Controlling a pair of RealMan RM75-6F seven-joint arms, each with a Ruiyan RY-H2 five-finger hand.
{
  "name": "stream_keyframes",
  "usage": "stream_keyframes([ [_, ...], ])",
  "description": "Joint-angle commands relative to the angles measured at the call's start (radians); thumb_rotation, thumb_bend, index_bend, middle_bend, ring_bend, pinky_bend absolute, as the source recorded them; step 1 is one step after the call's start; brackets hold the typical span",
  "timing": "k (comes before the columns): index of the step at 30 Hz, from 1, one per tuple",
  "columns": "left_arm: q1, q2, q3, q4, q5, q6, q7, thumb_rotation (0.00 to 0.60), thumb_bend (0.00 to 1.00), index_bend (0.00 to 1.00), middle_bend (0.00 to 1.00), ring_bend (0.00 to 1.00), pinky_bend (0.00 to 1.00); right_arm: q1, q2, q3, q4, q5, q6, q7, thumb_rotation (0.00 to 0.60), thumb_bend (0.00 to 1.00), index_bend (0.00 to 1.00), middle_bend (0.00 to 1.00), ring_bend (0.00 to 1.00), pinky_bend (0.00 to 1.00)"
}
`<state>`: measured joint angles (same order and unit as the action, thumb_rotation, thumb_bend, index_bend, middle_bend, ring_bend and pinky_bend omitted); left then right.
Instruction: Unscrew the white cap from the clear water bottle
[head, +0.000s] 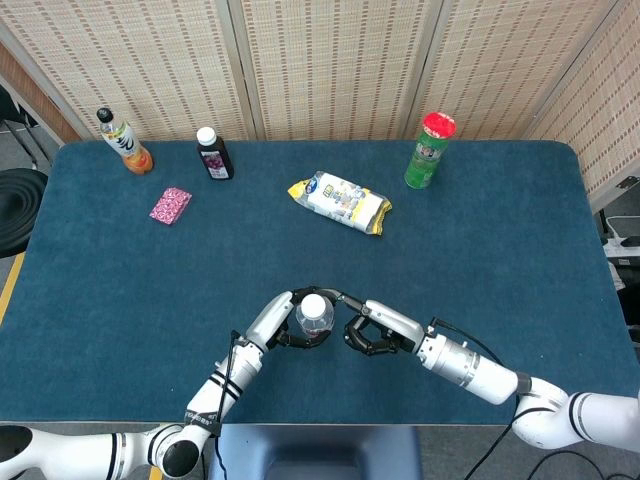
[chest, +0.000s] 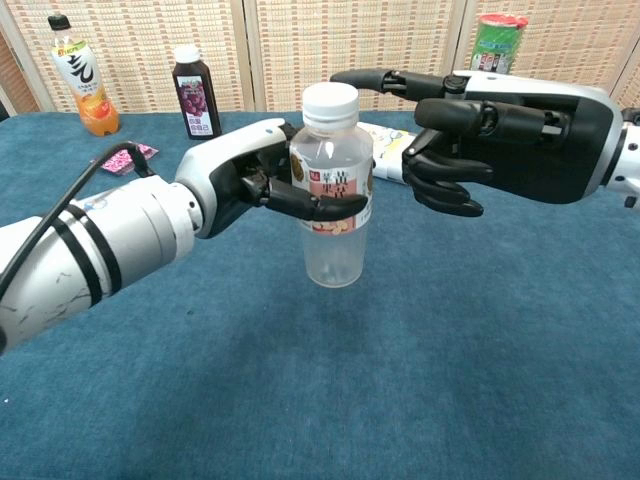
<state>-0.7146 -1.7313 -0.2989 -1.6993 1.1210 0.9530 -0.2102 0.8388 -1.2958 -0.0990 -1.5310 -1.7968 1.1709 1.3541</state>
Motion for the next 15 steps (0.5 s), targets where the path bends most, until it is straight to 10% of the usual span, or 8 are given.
stream_keyframes([
  [1, -0.006, 0.019, 0.015, -0.021, -0.004, -0.016, 0.022, 0.6, 0.55, 0.59, 0.69, 0.33, 0.21, 0.015, 0.018, -0.005, -0.002, -0.008, -0.012, 0.013, 0.391, 0.7, 0.0, 0.9, 0.77, 0.83],
  [15, -0.01, 0.074, 0.019, -0.018, -0.019, -0.048, 0.016, 0.6, 0.56, 0.59, 0.69, 0.34, 0.22, 0.003, 0.101, -0.057, 0.011, -0.062, 0.068, 0.081, 0.382, 0.7, 0.0, 0.9, 0.77, 0.83],
])
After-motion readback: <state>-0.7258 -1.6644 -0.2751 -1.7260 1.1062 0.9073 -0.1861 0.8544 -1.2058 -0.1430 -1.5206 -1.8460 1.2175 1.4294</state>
